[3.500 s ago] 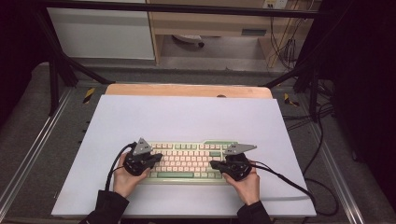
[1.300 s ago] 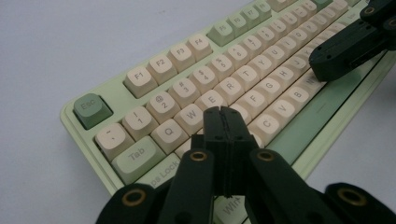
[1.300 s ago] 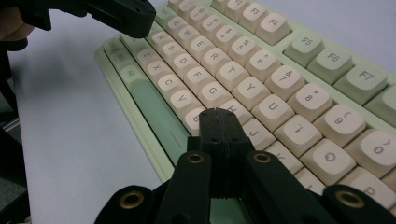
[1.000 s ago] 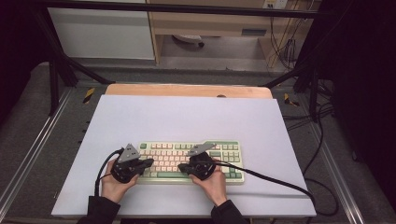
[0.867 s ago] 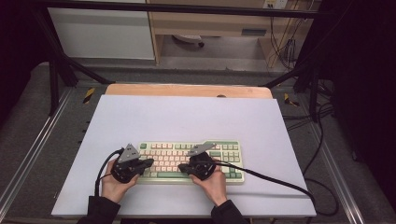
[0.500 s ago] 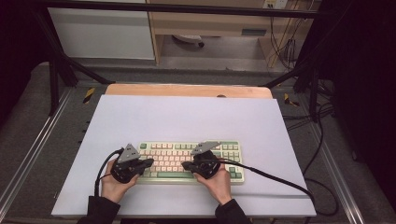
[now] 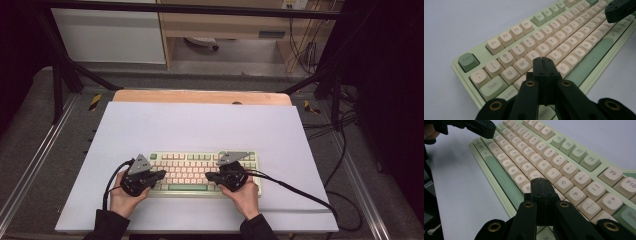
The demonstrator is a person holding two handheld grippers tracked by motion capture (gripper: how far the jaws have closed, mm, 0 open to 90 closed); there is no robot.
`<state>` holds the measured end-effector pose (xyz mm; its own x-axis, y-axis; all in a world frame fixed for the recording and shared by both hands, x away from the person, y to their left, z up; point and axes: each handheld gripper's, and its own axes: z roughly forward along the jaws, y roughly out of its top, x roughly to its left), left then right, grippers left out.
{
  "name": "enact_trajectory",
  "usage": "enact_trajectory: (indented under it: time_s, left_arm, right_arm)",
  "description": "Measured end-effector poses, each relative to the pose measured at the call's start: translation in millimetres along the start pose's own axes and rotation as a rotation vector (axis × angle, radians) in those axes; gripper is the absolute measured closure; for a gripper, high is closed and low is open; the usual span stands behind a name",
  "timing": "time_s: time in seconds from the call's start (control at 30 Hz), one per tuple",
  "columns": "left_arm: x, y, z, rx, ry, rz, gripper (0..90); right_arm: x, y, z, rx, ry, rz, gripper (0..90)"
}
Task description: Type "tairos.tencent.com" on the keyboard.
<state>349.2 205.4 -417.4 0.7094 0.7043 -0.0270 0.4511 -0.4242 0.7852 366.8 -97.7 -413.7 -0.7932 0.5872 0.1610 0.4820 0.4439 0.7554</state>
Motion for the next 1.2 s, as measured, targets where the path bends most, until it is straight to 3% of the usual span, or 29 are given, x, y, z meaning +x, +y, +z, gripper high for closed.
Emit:
enact_trajectory:
  time_s: [0.67, 1.2]
  left_arm:
    - [-7.3, 18.2, 11.8, 0.007, -0.001, 0.019, 89.9]
    - [-10.9, 31.5, 40.5, 0.028, -0.001, 0.008, 89.9]
  right_arm:
    - [-12.1, -17.1, -24.3, -0.007, -0.029, 0.023, 90.0]
    - [-17.0, -22.3, -31.3, -0.024, -0.034, 0.033, 90.0]
